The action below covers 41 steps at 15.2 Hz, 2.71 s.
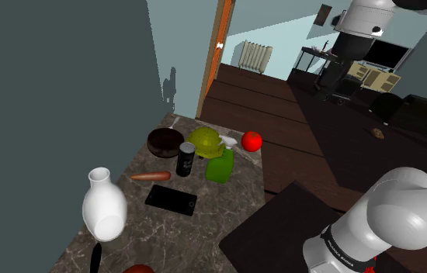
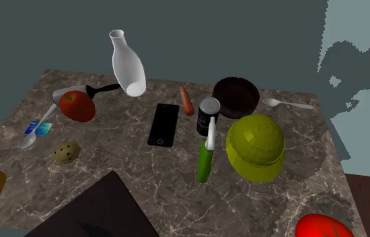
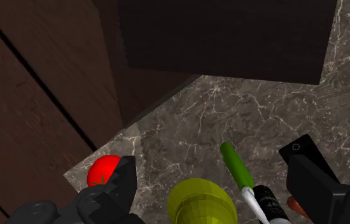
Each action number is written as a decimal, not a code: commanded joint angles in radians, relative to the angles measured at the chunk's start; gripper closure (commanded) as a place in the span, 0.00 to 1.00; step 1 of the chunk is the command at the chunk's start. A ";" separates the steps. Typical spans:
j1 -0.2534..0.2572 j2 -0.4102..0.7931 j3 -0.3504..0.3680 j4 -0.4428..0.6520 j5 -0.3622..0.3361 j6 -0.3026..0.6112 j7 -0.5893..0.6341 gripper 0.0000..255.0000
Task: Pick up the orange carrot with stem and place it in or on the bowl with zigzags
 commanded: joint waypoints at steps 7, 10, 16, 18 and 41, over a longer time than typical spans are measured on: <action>0.050 0.134 0.011 -0.054 0.014 0.189 -0.043 0.00; 0.075 0.214 0.019 -0.065 0.020 0.280 -0.065 0.00; 0.121 0.391 0.039 -0.057 0.032 0.450 -0.109 0.00; 0.135 0.455 0.047 -0.045 0.036 0.502 -0.123 0.00; 0.282 1.221 0.163 0.360 -0.029 0.863 -0.240 0.00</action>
